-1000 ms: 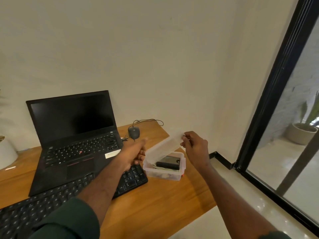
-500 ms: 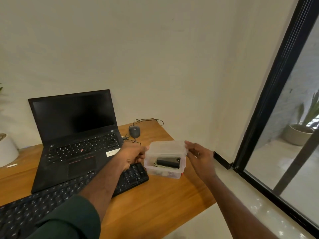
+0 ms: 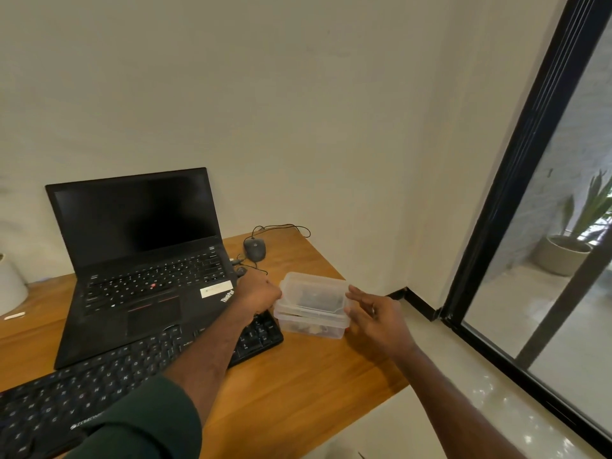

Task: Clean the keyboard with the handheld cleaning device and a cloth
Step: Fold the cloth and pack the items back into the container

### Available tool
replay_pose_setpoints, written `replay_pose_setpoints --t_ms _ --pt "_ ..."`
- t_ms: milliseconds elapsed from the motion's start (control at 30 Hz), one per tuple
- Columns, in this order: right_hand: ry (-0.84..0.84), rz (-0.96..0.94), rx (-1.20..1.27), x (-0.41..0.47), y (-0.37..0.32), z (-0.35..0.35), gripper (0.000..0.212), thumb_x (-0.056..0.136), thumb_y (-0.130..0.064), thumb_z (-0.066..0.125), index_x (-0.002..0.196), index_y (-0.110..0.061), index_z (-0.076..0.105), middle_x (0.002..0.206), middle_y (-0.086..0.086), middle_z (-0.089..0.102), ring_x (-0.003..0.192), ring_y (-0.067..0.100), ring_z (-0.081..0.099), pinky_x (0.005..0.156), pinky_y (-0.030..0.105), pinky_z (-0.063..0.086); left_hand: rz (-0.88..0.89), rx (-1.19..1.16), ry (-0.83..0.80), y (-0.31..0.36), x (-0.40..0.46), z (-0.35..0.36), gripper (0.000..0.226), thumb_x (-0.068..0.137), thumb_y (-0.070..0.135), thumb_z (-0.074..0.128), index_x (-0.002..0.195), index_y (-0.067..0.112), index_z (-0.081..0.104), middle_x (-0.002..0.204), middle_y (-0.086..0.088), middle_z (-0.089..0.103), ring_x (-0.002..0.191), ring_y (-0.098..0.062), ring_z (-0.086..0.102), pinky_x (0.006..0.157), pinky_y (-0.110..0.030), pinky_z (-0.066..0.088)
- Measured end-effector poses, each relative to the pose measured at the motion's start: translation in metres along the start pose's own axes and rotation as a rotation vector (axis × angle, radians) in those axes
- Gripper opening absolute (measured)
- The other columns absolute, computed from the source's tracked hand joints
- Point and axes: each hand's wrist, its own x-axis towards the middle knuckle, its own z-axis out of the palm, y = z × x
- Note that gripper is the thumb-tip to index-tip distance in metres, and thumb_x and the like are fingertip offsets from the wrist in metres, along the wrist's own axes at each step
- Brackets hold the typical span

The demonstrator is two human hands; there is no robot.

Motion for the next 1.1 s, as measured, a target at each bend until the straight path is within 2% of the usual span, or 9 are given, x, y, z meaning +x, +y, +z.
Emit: replay_pose_setpoints --t_ms 167,233,433,600,700,833,900,1000,1100 --pt "-0.023 0.0 -0.053 0.002 -0.006 -0.002 0.045 0.092 -0.027 0.073 0.135 -0.016 0.064 0.139 -0.003 0.063 0.127 0.015 0.06 0.103 0.042 0.053 0.009 -0.025 0.016 -0.004 -0.002 0.002 0.015 0.088 0.015 0.075 0.082 0.002 0.072 0.086 -0.017 0.074 0.072 -0.023 0.068 0.056 -0.03 0.049" --pt "-0.03 -0.007 -0.053 0.002 -0.008 -0.003 0.045 0.091 -0.026 0.074 0.134 -0.016 0.064 0.138 -0.003 0.063 0.127 0.016 0.06 0.102 0.041 0.054 -0.012 -0.049 0.013 -0.005 -0.001 0.001 0.012 0.087 0.013 0.076 0.084 0.001 0.072 0.085 -0.015 0.074 0.078 -0.026 0.071 0.053 -0.029 0.05" --pt "-0.035 0.005 -0.032 0.0 -0.005 -0.005 0.041 0.09 -0.027 0.075 0.129 -0.019 0.068 0.137 -0.008 0.064 0.125 0.012 0.061 0.1 0.04 0.055 -0.054 -0.039 -0.058 -0.01 0.001 -0.003 0.011 0.084 0.011 0.078 0.082 0.001 0.073 0.075 -0.015 0.074 0.061 -0.018 0.063 0.046 -0.026 0.044" --pt "-0.033 0.058 -0.022 0.007 -0.009 -0.003 0.041 0.089 -0.023 0.076 0.129 -0.018 0.067 0.137 -0.007 0.064 0.125 0.012 0.06 0.1 0.039 0.055 -0.119 -0.186 -0.129 -0.014 0.007 -0.003 0.012 0.084 0.001 0.075 0.093 -0.007 0.072 0.086 -0.022 0.075 0.06 -0.02 0.063 0.044 -0.025 0.044" --pt "-0.01 0.104 -0.003 0.009 -0.009 -0.002 0.036 0.09 -0.018 0.075 0.125 -0.018 0.07 0.136 -0.006 0.065 0.124 0.014 0.062 0.095 0.029 0.054 -0.146 -0.238 -0.149 -0.013 0.009 -0.002 0.011 0.084 0.0 0.074 0.093 -0.006 0.071 0.086 -0.022 0.075 0.064 -0.022 0.065 0.045 -0.026 0.045" --pt "0.01 0.144 0.046 0.004 -0.008 0.003 0.034 0.09 -0.015 0.074 0.124 -0.017 0.071 0.136 -0.005 0.065 0.123 0.017 0.063 0.097 0.039 0.057 -0.158 -0.266 -0.16 -0.015 0.007 0.0 0.013 0.086 0.001 0.073 0.097 -0.003 0.069 0.088 -0.019 0.075 0.061 -0.019 0.066 0.042 -0.025 0.044" --pt "0.018 0.155 0.047 0.005 -0.011 0.003 0.037 0.09 -0.016 0.075 0.127 -0.017 0.069 0.134 -0.005 0.066 0.12 0.013 0.064 0.095 0.036 0.058 -0.139 -0.265 -0.159 -0.015 0.005 0.0 0.018 0.087 0.001 0.072 0.104 -0.002 0.068 0.091 -0.02 0.075 0.061 -0.019 0.066 0.043 -0.026 0.044" --pt "-0.081 0.131 -0.009 0.009 -0.019 -0.001 0.048 0.095 -0.018 0.069 0.142 -0.02 0.057 0.132 -0.009 0.064 0.115 0.004 0.061 0.095 0.027 0.053 -0.076 -0.208 -0.215 -0.011 0.008 -0.001 0.051 0.088 -0.002 0.066 0.135 0.018 0.057 0.096 -0.017 0.074 0.06 -0.019 0.065 0.043 -0.026 0.045" --pt "-0.223 0.088 -0.201 0.019 -0.024 -0.006 0.049 0.102 -0.025 0.058 0.15 -0.023 0.046 0.137 -0.005 0.062 0.119 0.012 0.062 0.097 0.035 0.055 -0.035 -0.091 -0.294 -0.006 0.012 -0.004 0.062 0.091 -0.005 0.06 0.147 0.018 0.048 0.095 -0.017 0.074 0.054 -0.017 0.066 0.04 -0.024 0.046"
